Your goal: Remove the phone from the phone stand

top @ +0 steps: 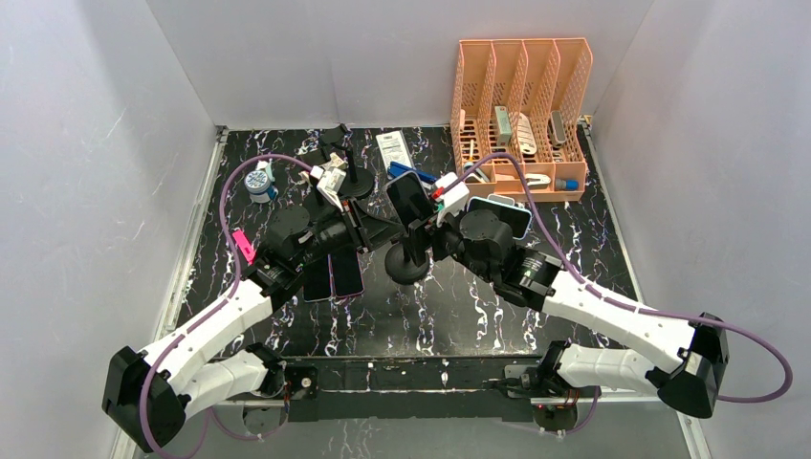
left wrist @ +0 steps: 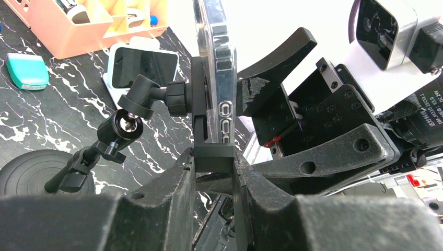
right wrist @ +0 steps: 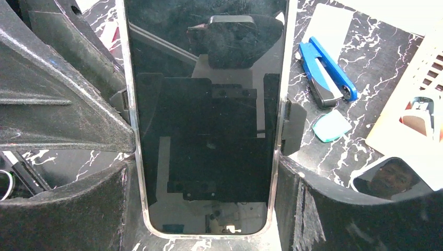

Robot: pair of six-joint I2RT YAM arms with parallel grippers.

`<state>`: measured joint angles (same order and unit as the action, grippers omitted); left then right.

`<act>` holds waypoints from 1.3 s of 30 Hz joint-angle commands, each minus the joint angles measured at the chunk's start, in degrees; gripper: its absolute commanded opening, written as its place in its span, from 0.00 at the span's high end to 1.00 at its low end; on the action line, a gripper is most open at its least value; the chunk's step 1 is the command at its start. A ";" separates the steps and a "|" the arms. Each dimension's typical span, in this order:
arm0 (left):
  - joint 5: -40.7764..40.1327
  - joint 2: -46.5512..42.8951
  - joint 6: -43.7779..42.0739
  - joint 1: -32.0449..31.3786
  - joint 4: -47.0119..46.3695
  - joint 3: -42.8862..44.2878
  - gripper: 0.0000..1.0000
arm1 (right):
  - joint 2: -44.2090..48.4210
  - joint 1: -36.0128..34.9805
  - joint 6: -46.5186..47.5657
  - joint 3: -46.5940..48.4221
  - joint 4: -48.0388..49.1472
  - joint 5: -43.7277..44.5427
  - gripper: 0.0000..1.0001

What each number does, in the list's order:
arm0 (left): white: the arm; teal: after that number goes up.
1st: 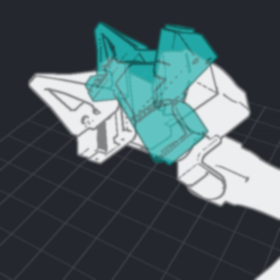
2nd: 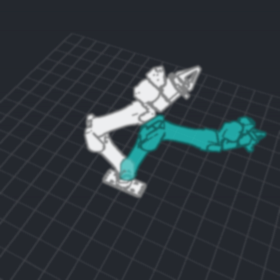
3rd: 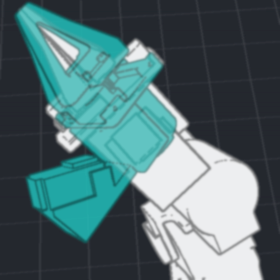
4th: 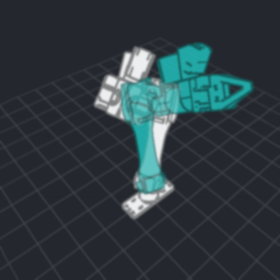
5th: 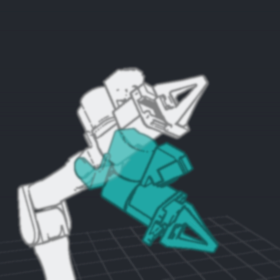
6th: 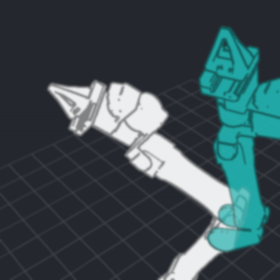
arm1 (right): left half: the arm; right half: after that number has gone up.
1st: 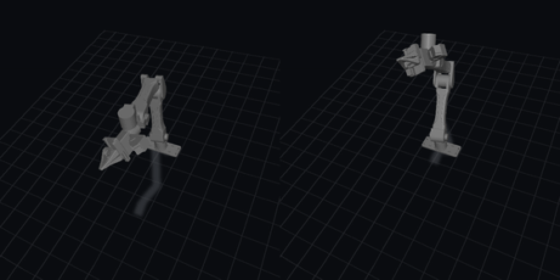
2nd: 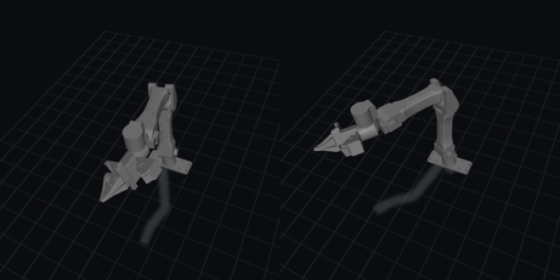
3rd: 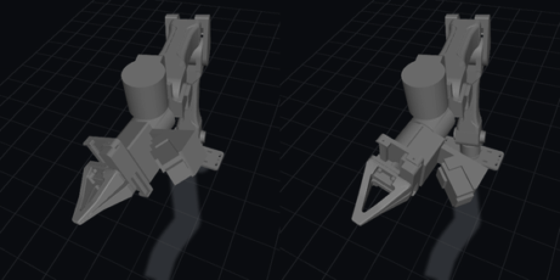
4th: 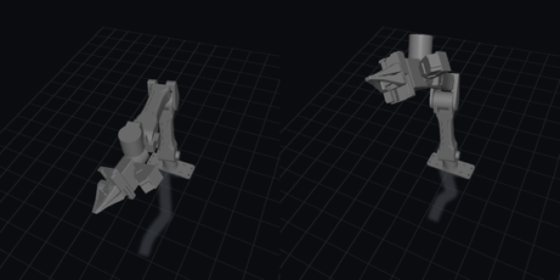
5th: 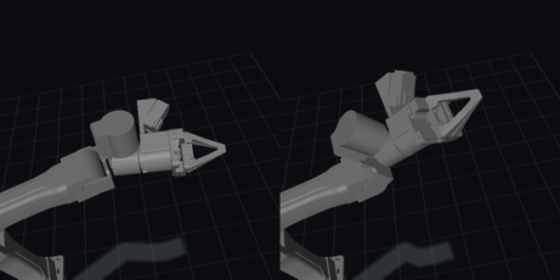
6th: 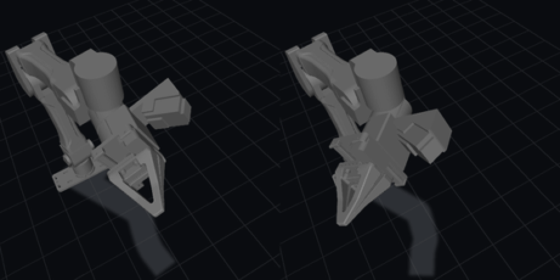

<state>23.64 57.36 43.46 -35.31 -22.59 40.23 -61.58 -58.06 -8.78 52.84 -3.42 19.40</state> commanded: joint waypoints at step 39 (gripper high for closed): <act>4.80 0.29 -6.14 3.05 8.06 3.09 1.00 | 3.36 7.70 -8.74 1.48 -4.55 -16.27 0.99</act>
<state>27.99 57.14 39.35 -33.50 -19.22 41.76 -59.48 -52.18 -16.40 53.17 -5.58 2.26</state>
